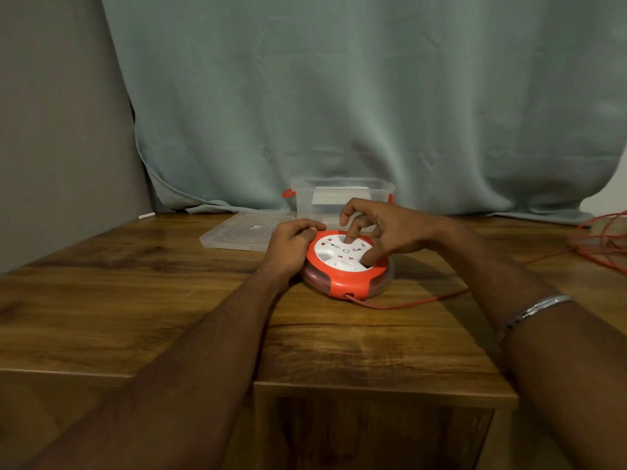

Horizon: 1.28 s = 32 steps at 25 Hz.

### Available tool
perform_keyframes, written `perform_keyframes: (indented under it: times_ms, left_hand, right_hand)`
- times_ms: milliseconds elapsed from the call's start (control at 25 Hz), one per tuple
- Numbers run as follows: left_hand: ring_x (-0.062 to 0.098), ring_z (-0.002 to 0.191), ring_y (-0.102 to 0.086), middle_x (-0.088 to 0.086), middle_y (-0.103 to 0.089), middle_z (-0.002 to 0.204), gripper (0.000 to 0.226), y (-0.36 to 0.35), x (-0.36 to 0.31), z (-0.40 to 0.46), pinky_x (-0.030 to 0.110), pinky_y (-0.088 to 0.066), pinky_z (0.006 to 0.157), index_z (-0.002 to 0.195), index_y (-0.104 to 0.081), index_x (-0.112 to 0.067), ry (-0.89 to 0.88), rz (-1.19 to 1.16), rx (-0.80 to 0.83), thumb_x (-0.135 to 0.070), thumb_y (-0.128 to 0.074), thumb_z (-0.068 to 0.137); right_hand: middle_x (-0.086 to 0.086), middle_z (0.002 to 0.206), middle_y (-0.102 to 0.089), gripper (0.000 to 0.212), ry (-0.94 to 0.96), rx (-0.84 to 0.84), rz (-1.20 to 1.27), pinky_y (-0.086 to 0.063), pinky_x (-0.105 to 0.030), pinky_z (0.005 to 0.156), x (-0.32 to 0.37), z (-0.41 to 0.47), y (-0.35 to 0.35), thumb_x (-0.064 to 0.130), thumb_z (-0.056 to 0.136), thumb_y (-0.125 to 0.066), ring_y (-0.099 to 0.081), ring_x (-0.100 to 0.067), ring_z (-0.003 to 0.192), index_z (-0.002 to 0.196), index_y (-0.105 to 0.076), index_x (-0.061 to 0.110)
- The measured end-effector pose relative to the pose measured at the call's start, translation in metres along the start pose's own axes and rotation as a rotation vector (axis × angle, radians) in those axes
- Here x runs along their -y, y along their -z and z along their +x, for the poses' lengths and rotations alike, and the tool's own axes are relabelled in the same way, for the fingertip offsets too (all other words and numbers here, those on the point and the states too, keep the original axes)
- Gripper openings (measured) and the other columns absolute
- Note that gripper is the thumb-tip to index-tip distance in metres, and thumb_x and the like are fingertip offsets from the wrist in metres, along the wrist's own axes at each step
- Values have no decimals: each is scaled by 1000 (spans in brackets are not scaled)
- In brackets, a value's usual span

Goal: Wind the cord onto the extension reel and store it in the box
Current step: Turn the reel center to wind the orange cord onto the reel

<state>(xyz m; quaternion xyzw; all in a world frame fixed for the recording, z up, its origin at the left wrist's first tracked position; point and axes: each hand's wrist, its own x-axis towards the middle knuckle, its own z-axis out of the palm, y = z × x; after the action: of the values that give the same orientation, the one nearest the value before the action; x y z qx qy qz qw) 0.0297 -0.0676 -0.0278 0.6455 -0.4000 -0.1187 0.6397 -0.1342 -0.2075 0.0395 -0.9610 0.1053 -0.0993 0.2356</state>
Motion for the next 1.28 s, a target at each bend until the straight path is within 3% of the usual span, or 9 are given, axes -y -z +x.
perform_keyframes:
  times_ms: [120, 200, 320, 440, 760, 920, 1040, 1160, 1280]
  left_hand:
    - [24, 95, -71, 7, -73, 106, 26, 0, 0, 0, 30, -60, 74, 109, -74, -13, -13, -19, -19, -12, -48, 102]
    - [24, 95, -71, 6, -73, 103, 26, 0, 1, 1, 32, -60, 77, 107, -74, -12, -20, -25, -30, -10, -49, 101]
    - [26, 96, -71, 9, -74, 104, 26, 0, 1, 2, 36, -61, 82, 105, -75, -11, -33, -38, -36, -8, -50, 100]
    - [24, 98, -71, 9, -74, 108, 26, 0, 2, 3, 34, -60, 82, 107, -74, -10, -38, -24, -36, -9, -49, 101]
    - [18, 92, -71, 6, -73, 104, 27, 1, -1, 0, 28, -60, 77, 109, -74, -11, -59, 1, -3, -10, -49, 101]
    - [21, 91, -71, 8, -74, 104, 27, 1, -2, -1, 29, -61, 75, 111, -73, -8, -57, -7, 7, -9, -48, 101]
    - [26, 95, -72, 11, -74, 106, 26, 2, 0, 1, 34, -61, 77, 110, -74, -9, -23, -37, -23, -10, -50, 100]
    - [26, 94, -72, 10, -74, 105, 26, 1, 0, 0, 33, -61, 75, 109, -74, -9, -12, -28, -2, -11, -49, 101]
    - [23, 92, -72, 6, -74, 102, 25, 0, -2, -1, 29, -60, 70, 107, -73, -13, -9, -22, 15, -12, -48, 102]
  right_hand:
    - [-8, 102, -74, 56, 10, -44, -43, -51, -29, 72, 4, -2, -7, 16, 73, -91, -68, -24, 100, 116, -56, 21]
    - [-13, 95, -73, 44, 36, -64, -96, -54, -43, 74, 9, -1, -11, 22, 73, -91, -69, -31, 92, 105, -61, 19]
    - [-5, 73, -66, 32, 63, -77, -142, -53, -47, 68, 12, 2, -14, 34, 69, -88, -58, -17, 65, 79, -63, 17]
    - [4, 60, -58, 40, 41, -75, -174, -44, -39, 62, 11, 5, -17, 52, 64, -80, -50, -10, 57, 65, -61, 17]
    - [3, 45, -53, 51, 67, -101, -153, -38, -33, 55, 18, 9, -24, 46, 82, -82, -45, -10, 47, 47, -60, 16]
    - [-3, 50, -58, 46, 92, -90, -119, -36, -25, 51, 18, 8, -23, 40, 88, -81, -47, -11, 48, 53, -64, 15]
    - [-2, 76, -75, 11, 160, -114, -114, -43, -26, 59, 11, 3, -8, 15, 80, -85, -55, -2, 56, 80, -74, 16]
    - [4, 103, -78, 44, 139, -47, -79, -42, -29, 60, 6, -2, 7, 1, 68, -87, -49, -7, 60, 106, -71, 19]
    - [10, 118, -74, 54, 131, 18, -71, -43, -26, 58, 1, 0, 8, 0, 71, -86, -49, -7, 59, 118, -69, 21]
